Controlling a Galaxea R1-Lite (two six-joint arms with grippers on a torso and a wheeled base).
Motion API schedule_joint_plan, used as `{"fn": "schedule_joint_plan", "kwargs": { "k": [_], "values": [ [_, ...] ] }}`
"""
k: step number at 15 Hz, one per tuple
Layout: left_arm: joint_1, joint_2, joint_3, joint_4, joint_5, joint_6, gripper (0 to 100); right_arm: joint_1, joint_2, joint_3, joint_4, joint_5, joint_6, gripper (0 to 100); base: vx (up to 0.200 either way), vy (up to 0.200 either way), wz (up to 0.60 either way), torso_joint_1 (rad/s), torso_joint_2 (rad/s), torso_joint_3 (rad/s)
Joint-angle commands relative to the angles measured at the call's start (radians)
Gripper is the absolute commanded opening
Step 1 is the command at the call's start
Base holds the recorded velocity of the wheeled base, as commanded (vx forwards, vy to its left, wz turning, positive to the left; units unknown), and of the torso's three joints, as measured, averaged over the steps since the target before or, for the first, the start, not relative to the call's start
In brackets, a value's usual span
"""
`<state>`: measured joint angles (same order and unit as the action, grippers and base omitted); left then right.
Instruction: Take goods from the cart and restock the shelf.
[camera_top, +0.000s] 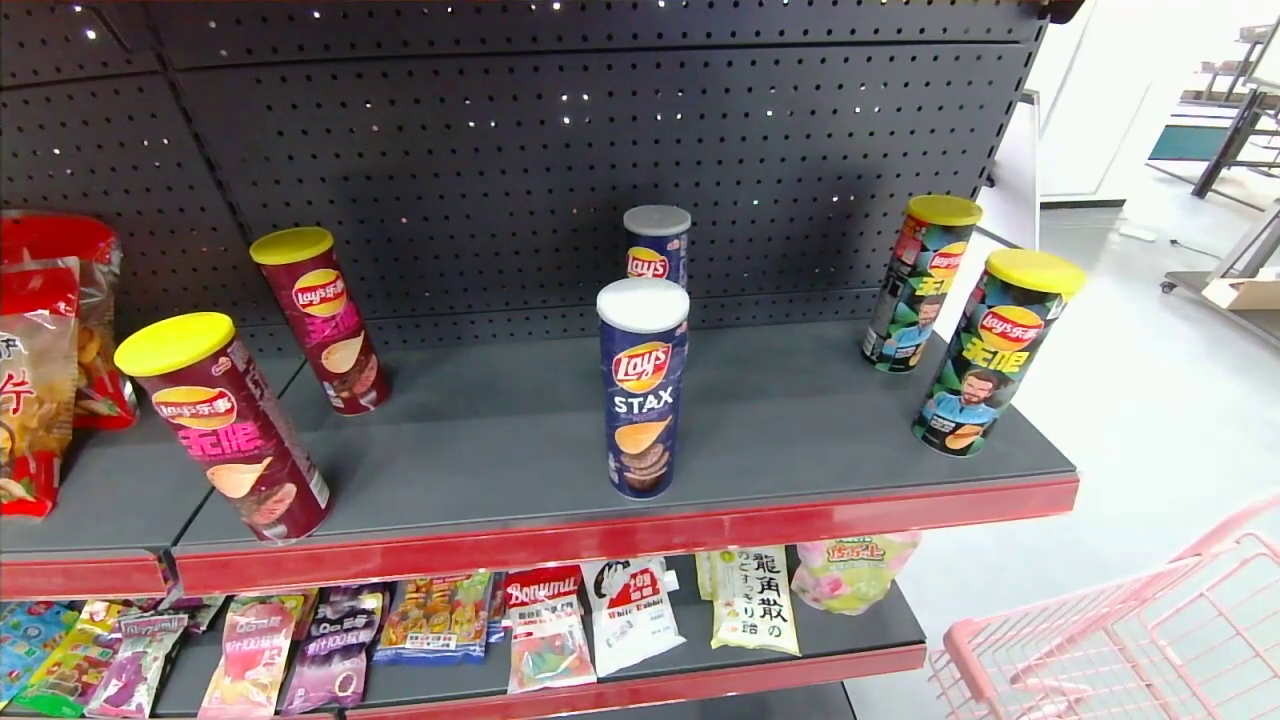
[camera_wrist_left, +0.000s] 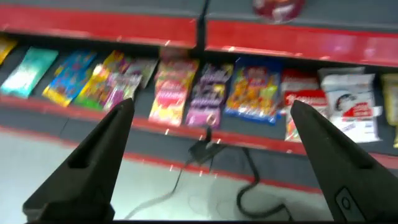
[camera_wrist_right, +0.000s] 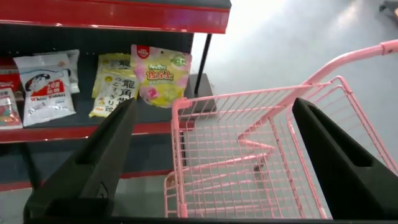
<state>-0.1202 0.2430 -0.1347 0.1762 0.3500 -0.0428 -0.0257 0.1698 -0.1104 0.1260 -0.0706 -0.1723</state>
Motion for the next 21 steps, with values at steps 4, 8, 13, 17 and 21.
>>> {"fn": "schedule_joint_plan", "kwargs": {
  "k": [4, 8, 13, 17, 21],
  "values": [
    [0.039, -0.114, 0.043, -0.023, 0.058, -0.072, 100, 0.024, -0.17, 0.025, -0.005, 0.002, 0.036, 100, 0.0, 0.0, 0.0, 0.0, 0.0, 0.0],
    [0.251, -0.062, 0.043, -0.021, 0.06, -0.046, 100, 0.024, -0.17, 0.025, -0.005, -0.018, 0.05, 100, 0.0, 0.0, 0.0, 0.0, 0.0, 0.0],
    [0.232, -0.148, 0.133, -0.201, -0.411, 0.023, 100, 0.026, -0.17, 0.031, -0.009, 0.0, 0.108, 100, 0.0, 0.0, 0.0, 0.0, 0.0, 0.0],
    [0.166, -0.149, 0.133, -0.198, -0.45, 0.073, 100, 0.029, -0.167, 0.034, -0.012, 0.074, 0.152, 100, 0.0, 0.0, 0.0, 0.0, 0.0, 0.0],
    [0.108, -0.225, 0.13, -0.156, -0.428, 0.055, 100, 0.026, -0.17, 0.043, -0.023, 0.06, 0.154, 100, 0.0, 0.0, 0.0, 0.0, 0.0, 0.0]
  ]
}}
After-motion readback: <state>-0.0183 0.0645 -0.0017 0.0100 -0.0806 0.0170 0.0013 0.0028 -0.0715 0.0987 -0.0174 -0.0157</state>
